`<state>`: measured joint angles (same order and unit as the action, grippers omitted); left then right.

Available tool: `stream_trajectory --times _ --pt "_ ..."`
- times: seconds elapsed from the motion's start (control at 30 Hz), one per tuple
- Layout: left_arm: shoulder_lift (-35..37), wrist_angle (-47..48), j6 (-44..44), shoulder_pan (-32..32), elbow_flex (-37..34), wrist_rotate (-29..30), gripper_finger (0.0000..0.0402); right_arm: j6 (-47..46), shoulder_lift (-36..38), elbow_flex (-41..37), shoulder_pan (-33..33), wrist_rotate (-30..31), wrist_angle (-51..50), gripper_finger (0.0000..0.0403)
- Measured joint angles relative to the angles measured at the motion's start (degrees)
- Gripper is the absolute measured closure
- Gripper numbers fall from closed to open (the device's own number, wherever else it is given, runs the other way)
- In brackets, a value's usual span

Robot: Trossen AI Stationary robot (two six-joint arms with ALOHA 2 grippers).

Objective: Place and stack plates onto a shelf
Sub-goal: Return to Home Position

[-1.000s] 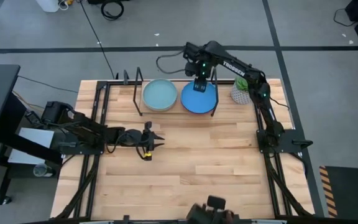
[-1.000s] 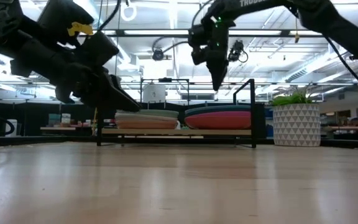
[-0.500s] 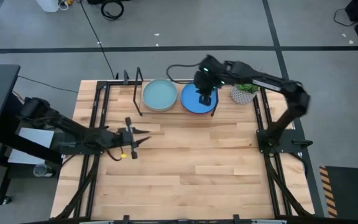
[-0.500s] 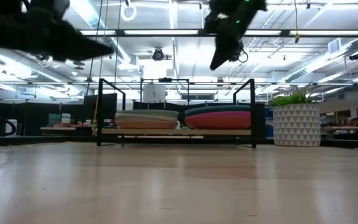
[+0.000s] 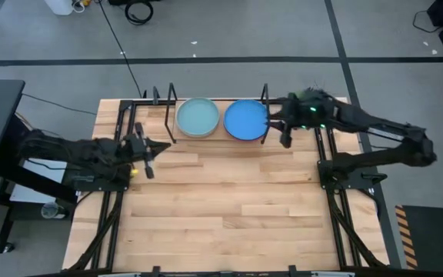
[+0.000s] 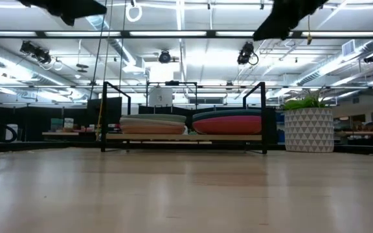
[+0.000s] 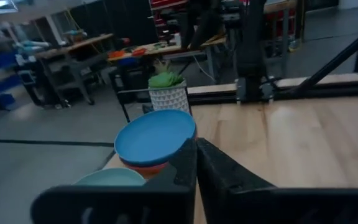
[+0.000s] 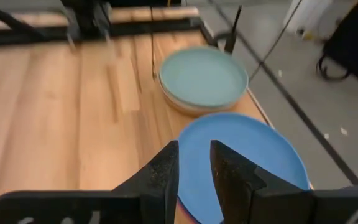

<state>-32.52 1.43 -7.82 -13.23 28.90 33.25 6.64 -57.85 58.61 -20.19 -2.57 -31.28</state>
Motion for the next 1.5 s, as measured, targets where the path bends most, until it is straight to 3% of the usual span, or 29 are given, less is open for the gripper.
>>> stream_trajectory --times 0.1,0.3,0.5,0.97,1.2,1.5 --pt "2.61 4.15 1.34 0.08 2.2 -2.4 0.0395 -0.97 6.95 -5.15 1.4 0.17 3.48 0.0305" --pt "8.9 4.94 1.63 -1.27 -1.28 -3.79 0.0391 -2.62 19.78 -16.8 4.1 4.87 10.67 0.0305" --pt "15.95 7.71 4.2 -1.47 -4.95 -3.8 0.0392 -4.71 28.37 -21.65 5.57 5.6 11.08 0.0305" --pt "32.07 5.91 5.77 -1.47 -15.76 -3.08 0.0392 -8.2 39.37 -35.09 6.78 7.48 15.6 0.0305" --pt "32.29 3.66 6.93 -1.4 -18.85 -1.89 0.0392 -7.95 44.67 -43.31 6.78 7.48 22.19 0.0305" --pt "32.25 -8.43 5.34 -1.41 -26.79 -1.94 0.0392 -6.17 49.07 -53.76 6.64 7.48 32.04 0.0305"
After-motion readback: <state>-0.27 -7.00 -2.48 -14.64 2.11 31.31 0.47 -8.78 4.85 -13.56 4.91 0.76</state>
